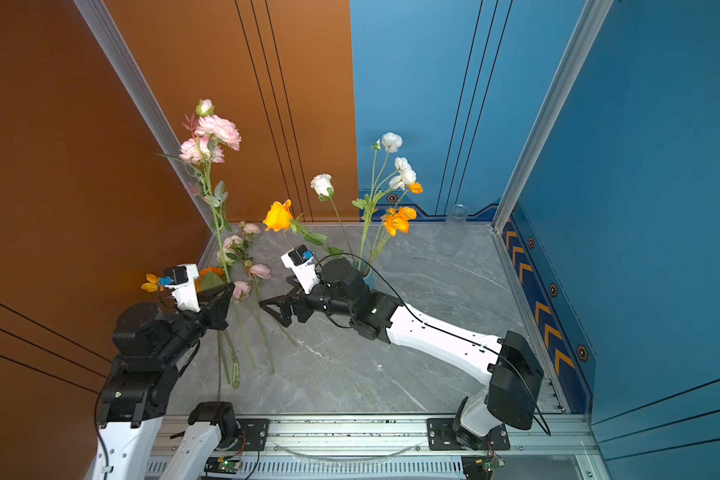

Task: Arrange the flowers into the vase
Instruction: 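Lift the pink peony with the left gripper while the right reaches its stem, then close the right gripper on the pink peony stem and open the left gripper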

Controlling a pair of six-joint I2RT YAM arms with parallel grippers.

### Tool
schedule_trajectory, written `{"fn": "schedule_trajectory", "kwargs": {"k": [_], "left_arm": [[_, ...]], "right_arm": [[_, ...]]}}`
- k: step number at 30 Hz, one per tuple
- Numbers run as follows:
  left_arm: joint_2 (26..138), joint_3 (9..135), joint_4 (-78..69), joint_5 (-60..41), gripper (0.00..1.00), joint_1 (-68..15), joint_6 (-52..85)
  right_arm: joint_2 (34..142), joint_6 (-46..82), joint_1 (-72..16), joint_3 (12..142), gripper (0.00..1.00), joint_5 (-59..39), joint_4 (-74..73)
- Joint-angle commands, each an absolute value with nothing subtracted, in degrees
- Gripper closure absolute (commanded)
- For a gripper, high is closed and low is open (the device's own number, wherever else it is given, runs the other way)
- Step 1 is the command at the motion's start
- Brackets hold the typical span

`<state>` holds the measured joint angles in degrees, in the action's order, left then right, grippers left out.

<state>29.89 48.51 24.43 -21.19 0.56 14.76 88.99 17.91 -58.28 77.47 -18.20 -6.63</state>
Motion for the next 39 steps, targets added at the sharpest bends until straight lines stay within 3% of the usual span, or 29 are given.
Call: {"fn": "schedule_trajectory", "kwargs": {"k": [1, 8, 20, 33, 38, 39], "left_arm": [[28.26, 47.05, 18.71, -30.37, 1.00, -0.55, 14.31], [25.72, 47.93, 18.19, -33.08, 1.00, -2.89, 13.22], [23.60, 46.53, 13.56, -35.27, 1.00, -5.49, 14.46], [24.59, 45.05, 13.40, -32.26, 1.00, -6.99, 13.01], [25.00, 44.81, 13.36, -30.47, 0.99, -7.18, 12.91], [24.98, 44.86, 13.32, -30.28, 0.92, -7.22, 12.79]], "right_arm": [[90.43, 13.45, -59.02, 83.46, 0.00, -19.79, -4.18], [92.18, 11.84, -59.59, 88.32, 0.06, -20.92, -4.17], [97.19, 12.28, -59.96, 95.24, 0.34, -24.87, -1.71], [97.93, 11.13, -60.82, 97.38, 0.95, -26.37, -0.58], [97.19, 10.42, -60.90, 97.56, 1.00, -25.57, 0.27], [96.76, 10.03, -60.76, 97.56, 1.00, -25.12, 0.62]]}}
